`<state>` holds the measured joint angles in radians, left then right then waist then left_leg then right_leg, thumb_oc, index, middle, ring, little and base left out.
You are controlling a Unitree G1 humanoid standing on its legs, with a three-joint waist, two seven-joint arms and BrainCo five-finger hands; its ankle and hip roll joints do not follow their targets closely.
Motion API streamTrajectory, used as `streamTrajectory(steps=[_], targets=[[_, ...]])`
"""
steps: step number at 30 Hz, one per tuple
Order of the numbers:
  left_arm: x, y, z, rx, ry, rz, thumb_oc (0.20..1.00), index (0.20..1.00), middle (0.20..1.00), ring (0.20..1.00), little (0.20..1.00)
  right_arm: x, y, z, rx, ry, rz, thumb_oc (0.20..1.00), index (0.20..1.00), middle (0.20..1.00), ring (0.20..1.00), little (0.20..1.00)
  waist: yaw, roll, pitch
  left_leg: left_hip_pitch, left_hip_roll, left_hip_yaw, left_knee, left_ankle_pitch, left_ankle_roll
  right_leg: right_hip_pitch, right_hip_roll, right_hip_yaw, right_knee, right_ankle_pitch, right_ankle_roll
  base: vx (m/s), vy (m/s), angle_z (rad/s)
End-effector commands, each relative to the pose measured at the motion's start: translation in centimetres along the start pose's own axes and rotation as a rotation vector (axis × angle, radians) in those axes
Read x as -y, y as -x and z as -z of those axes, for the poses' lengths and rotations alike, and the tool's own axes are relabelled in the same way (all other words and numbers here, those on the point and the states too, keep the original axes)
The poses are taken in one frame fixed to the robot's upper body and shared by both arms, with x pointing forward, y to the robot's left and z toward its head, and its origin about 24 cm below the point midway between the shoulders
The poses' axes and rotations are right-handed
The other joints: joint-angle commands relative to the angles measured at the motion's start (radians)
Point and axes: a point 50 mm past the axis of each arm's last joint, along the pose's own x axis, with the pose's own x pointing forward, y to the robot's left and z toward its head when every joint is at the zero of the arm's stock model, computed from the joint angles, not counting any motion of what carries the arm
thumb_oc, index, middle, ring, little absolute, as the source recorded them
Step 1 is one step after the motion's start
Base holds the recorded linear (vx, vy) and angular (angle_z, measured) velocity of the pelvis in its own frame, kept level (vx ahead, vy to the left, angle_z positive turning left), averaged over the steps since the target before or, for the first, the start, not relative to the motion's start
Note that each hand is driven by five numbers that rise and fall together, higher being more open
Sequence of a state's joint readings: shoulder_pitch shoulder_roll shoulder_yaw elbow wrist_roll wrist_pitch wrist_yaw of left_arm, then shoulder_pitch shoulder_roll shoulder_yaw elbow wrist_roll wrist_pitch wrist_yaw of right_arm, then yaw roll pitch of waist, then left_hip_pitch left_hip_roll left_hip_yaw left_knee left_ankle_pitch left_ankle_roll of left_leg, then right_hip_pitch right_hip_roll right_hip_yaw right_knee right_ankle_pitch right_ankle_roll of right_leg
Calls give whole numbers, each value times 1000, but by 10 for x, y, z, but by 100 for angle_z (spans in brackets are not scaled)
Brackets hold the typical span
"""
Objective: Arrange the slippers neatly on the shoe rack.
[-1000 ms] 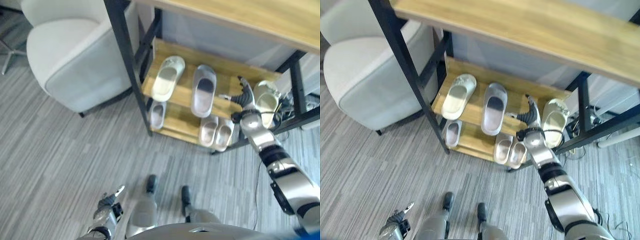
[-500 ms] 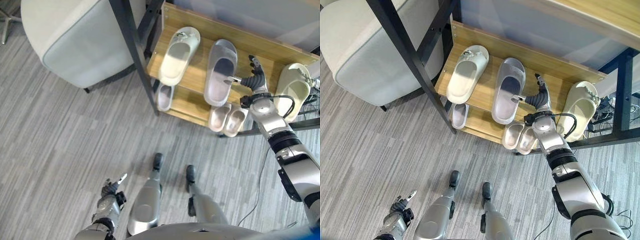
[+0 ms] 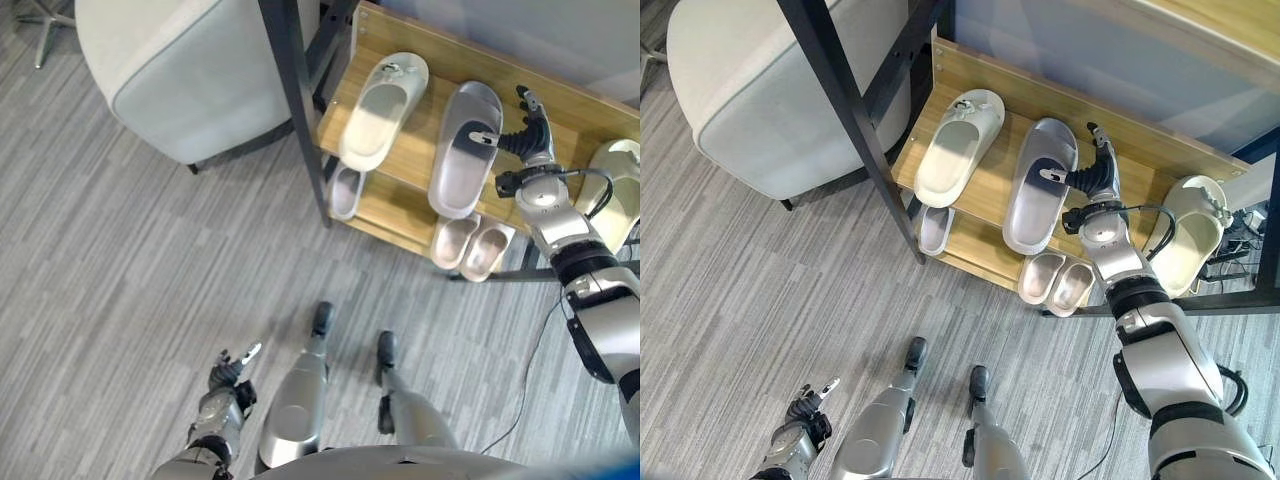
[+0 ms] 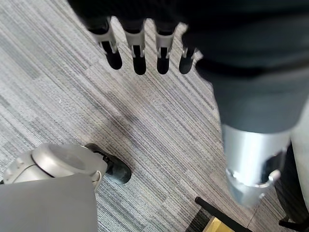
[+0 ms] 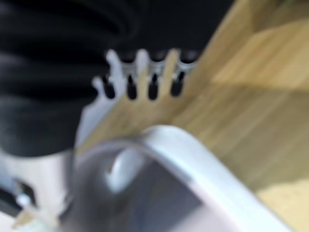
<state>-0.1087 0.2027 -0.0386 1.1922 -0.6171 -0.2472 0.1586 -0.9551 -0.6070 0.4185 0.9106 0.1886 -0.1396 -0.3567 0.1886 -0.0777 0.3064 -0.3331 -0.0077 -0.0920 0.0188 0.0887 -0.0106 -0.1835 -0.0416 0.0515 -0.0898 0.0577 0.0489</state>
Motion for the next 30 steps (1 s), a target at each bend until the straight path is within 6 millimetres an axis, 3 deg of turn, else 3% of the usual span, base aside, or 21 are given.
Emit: streamTrajectory(steps=[1, 5, 8, 9, 11, 12, 13, 16, 21, 26, 30], targets=[[-2, 1, 5, -6, -53, 8, 1000, 1000, 1000, 1000, 1000, 21, -9, -8, 37, 82, 52, 1000, 1000, 1000, 1000, 1000, 14, -12, -41, 6, -7, 25, 41, -106, -36, 46, -71, 8, 76, -92, 106, 0, 0, 0], [-2, 1, 4, -2, -45, 8, 1000, 1000, 1000, 1000, 1000, 24, -13, 4, -51, 156, 60, 1000, 1000, 1000, 1000, 1000, 22, -19, -39, -7, -11, 22, 42, -104, -39, 44, -73, 2, 71, -89, 109, 2, -3, 1], [2, -3, -5, 1, 23, -21, 1000, 1000, 1000, 1000, 1000, 24, -19, -5, -64, 193, 54, 1000, 1000, 1000, 1000, 1000, 10, -21, -38, -12, -10, 28, 42, -106, -39, 37, -72, 5, 72, -88, 110, -2, 19, 8], [0, -1, -1, -9, 13, -6, 1000, 1000, 1000, 1000, 1000, 30, -21, -3, -92, 222, 66, 928, 928, 928, 928, 928, 13, -19, -38, -14, -11, 27, 43, -105, -39, 37, -71, 5, 72, -87, 110, 0, 0, 0], [1, 1, 5, -15, -2, 15, 1000, 1000, 1000, 1000, 1000, 37, -20, 10, -169, 300, 100, 523, 523, 523, 523, 523, 18, -18, -37, -19, -13, 25, 44, -104, -38, 34, -69, 3, 73, -84, 110, 0, 0, 0], [3, 2, 7, -16, -1, 21, 1000, 1000, 1000, 1000, 1000, 41, -20, 15, -210, 328, 119, 241, 241, 241, 241, 241, 20, -17, -36, -22, -14, 23, 44, -103, -38, 31, -69, 2, 74, -83, 111, -6, -6, 5], [6, 2, 5, -10, -4, 28, 1000, 1000, 1000, 1000, 1000, 41, -18, 19, -240, 341, 127, 200, 200, 200, 200, 200, 21, -16, -35, -23, -15, 22, 42, -102, -39, 29, -69, 1, 74, -82, 111, -8, 4, 5], [15, 0, -3, 7, 0, 57, 1000, 1000, 1000, 1000, 1000, 45, -15, 28, -275, 416, 148, 200, 200, 200, 200, 200, 25, -13, -32, -28, -18, 20, 38, -95, -39, 27, -69, -3, 71, -78, 115, -19, 2, 4], [21, 1, -1, 1, -11, 68, 1000, 1000, 1000, 1000, 1000, 45, -13, 30, -269, 387, 196, 200, 200, 200, 200, 200, 26, -15, -35, -27, -21, 22, 25, -92, -39, 27, -69, -4, 65, -77, 118, -13, 5, 6], [17, 1, 4, -17, -52, 28, 1000, 1000, 1000, 1000, 1000, 30, -9, 22, -155, 377, 264, 200, 200, 200, 200, 200, 16, -22, -29, -29, -13, 29, 34, -97, -37, 18, -64, 5, 70, -78, 120, -34, 15, 1], [19, 0, 3, -27, -46, 3, 1000, 1000, 1000, 1000, 1000, 11, -1, 1, -11, 234, 340, 200, 200, 200, 200, 200, -2, -27, -29, -19, -8, 35, 41, -106, -32, 21, -61, 15, 77, -83, 116, -3, 4, -1]])
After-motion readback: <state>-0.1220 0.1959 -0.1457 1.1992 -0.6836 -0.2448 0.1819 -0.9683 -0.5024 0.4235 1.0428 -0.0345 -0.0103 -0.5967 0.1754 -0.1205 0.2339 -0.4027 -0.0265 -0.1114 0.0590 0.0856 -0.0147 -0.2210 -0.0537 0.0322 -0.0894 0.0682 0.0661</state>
